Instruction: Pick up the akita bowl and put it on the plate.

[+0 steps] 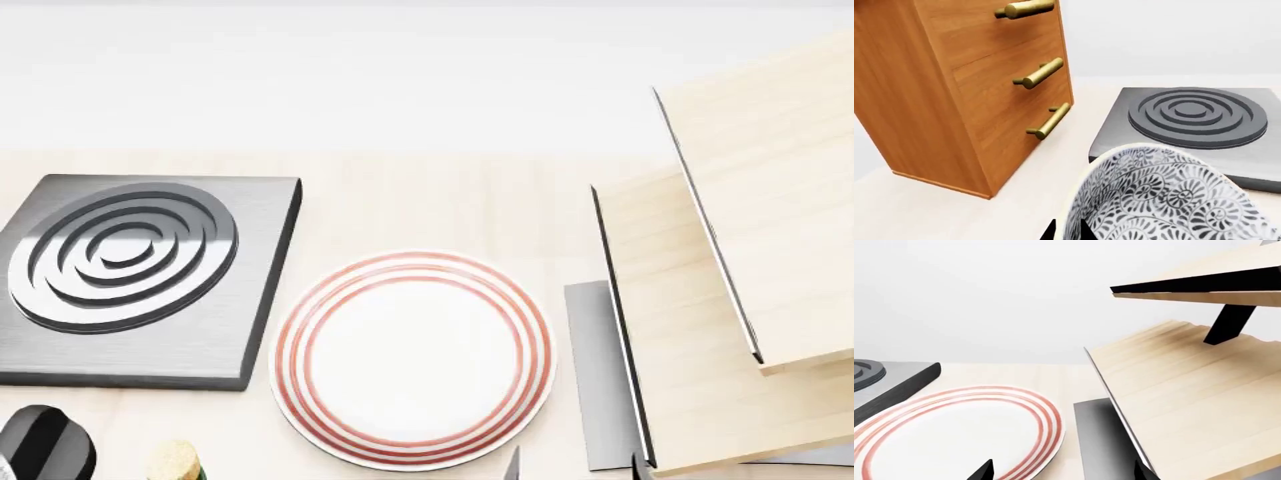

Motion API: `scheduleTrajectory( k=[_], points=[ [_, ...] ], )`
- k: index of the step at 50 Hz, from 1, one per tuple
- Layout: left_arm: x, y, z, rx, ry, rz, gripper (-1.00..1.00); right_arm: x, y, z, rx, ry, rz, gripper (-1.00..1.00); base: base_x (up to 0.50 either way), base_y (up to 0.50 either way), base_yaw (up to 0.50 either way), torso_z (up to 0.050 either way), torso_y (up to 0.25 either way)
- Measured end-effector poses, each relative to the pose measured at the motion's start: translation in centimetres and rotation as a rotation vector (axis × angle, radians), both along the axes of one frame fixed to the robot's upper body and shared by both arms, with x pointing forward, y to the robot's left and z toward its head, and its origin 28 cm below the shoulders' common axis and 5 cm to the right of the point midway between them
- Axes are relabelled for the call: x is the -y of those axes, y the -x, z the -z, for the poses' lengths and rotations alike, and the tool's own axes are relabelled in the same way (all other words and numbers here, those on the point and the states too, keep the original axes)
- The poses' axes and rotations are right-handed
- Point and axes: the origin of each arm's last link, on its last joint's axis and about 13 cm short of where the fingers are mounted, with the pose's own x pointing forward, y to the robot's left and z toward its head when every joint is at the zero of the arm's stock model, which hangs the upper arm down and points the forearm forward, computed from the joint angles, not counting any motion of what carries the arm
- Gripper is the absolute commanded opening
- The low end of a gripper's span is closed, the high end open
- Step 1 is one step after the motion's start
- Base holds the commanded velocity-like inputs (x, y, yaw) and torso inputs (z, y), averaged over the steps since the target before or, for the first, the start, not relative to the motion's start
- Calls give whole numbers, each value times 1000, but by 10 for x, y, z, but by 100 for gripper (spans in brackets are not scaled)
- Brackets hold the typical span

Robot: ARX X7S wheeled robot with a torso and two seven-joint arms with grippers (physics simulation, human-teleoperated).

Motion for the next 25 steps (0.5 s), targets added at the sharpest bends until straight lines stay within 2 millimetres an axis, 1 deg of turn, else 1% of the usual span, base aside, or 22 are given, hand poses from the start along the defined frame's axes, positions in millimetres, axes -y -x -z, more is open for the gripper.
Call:
scheduleTrajectory(
  k=[25],
  points=[
    [-2,1,-15,127,58,29,-100,0,0,1,-1,3,-1,100,0,0,0,0,0]
  ],
)
